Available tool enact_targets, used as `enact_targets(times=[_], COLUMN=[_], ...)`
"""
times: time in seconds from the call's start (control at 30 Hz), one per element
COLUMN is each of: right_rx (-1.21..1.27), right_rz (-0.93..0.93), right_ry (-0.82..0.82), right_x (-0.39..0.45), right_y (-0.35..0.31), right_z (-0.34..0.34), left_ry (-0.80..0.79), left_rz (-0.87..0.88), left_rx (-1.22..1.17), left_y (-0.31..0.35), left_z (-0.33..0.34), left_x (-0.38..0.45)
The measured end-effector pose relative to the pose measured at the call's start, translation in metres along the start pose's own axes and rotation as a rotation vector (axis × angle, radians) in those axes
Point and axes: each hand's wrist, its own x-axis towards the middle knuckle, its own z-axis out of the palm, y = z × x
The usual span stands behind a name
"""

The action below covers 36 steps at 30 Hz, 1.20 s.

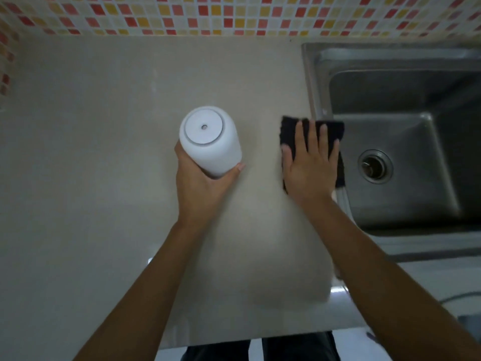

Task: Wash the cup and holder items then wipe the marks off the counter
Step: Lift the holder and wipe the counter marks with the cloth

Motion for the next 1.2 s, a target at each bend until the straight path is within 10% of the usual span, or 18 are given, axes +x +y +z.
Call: enact_targets(times=[0.5,0.73,0.9,1.2], right_rx=[0.219,0.478,0.654,0.807], right_rz=[-0.030,-0.042,-0.051,-0.215], right_ry=[-0.071,-0.103,-0.040,0.069], right_x=[0.008,-0.011,-0.030,-0.027], right_y=[0.038,0.059,0.066,0.139], right_z=[-0.021,-0.064,-0.102,-0.176], left_ry=[-0.232,0.112,-0.120,-0.521], left_rz=[0.040,0.268,0.493,0.159], left_rx=[0.068,0.208,0.244,0.258], left_y=[0.004,0.020,0.070,0.211], left_z=[-0.018,-0.048,-0.007,0.132], left_x=[-0.018,-0.097,-0.102,-0.027])
